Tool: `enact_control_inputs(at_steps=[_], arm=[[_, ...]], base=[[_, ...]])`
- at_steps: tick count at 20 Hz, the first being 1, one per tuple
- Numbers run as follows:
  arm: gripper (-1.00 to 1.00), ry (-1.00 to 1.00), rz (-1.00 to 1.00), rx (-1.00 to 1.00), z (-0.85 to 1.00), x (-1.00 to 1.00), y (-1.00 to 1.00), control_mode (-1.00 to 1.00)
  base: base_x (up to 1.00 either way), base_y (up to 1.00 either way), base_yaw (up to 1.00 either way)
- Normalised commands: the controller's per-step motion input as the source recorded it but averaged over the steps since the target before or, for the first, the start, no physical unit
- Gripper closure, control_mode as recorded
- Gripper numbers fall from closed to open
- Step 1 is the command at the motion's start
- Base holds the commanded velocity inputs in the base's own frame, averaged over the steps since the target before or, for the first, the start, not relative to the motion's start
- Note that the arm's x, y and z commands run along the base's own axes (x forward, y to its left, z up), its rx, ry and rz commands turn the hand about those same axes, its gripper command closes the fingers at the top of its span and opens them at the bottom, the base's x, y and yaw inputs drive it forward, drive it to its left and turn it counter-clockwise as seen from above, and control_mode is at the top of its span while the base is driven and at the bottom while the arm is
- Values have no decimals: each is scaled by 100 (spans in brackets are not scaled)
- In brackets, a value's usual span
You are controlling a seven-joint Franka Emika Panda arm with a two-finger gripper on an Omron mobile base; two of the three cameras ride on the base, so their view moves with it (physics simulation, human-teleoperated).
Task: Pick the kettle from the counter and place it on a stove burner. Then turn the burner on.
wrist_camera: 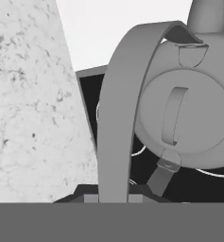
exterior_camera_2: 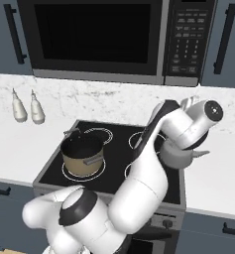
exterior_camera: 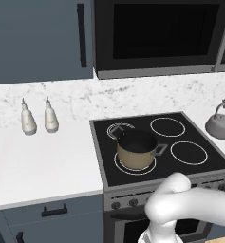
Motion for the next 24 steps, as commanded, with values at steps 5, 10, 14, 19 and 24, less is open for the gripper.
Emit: enact_control_inputs(at_steps=[5, 10, 14, 19, 24], arm=[[100, -1, 3, -11, 0, -1, 57, -100], [100, 2, 0, 0, -5, -1, 21, -100], [100, 1, 0, 0, -2, -1, 37, -100], [100, 7, 0, 0, -1, 0, 25, -100], [100, 8, 0, 0, -5, -1, 24, -100]], base=[[0, 0, 0], [0, 0, 0], [0, 0, 0], [0, 0, 0], [0, 0, 0]])
